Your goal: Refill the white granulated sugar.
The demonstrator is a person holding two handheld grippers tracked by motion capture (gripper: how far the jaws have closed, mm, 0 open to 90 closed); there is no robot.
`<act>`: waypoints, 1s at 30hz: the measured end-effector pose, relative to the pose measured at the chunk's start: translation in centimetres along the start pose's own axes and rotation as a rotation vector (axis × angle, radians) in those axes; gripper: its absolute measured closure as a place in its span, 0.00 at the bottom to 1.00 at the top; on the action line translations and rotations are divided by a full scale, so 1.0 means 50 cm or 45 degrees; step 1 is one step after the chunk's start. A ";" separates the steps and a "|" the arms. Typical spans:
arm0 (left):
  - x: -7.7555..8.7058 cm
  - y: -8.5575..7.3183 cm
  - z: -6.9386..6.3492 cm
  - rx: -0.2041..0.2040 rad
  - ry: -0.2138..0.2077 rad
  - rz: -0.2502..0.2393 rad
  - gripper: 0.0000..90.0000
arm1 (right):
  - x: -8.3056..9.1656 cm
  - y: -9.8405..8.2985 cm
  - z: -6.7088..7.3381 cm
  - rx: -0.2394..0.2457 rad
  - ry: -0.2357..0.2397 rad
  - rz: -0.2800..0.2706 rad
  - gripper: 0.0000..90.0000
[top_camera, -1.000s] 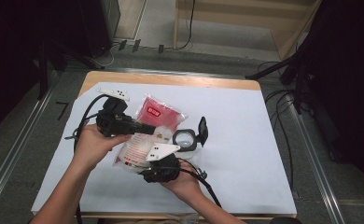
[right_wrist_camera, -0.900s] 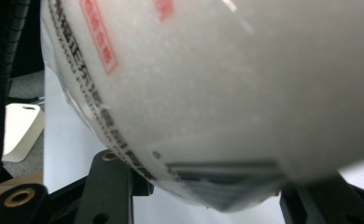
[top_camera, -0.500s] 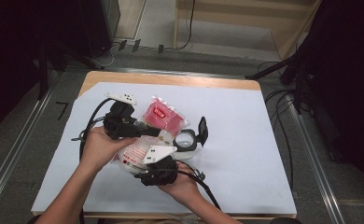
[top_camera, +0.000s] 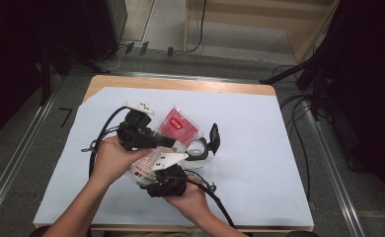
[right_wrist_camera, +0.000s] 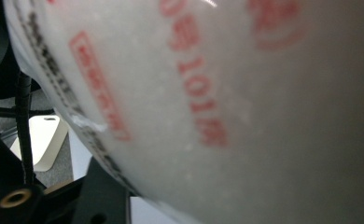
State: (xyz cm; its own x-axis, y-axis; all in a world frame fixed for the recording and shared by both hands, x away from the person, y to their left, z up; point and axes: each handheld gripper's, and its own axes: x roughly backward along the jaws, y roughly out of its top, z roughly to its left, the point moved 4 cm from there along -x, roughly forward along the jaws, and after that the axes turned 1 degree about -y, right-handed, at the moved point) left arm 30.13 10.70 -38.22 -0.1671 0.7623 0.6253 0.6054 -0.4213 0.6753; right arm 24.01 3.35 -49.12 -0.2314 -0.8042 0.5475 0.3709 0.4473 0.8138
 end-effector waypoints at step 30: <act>-0.008 -0.002 0.010 0.114 0.012 0.029 0.83 | 0.003 -0.006 0.009 -0.069 0.050 -0.012 0.66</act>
State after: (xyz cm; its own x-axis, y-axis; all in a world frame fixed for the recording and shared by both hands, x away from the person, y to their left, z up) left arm 30.53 10.66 -38.72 -0.1593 0.7484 0.6439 0.6763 -0.3924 0.6234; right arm 23.45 3.24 -49.20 -0.2000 -0.8235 0.5309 0.4175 0.4186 0.8065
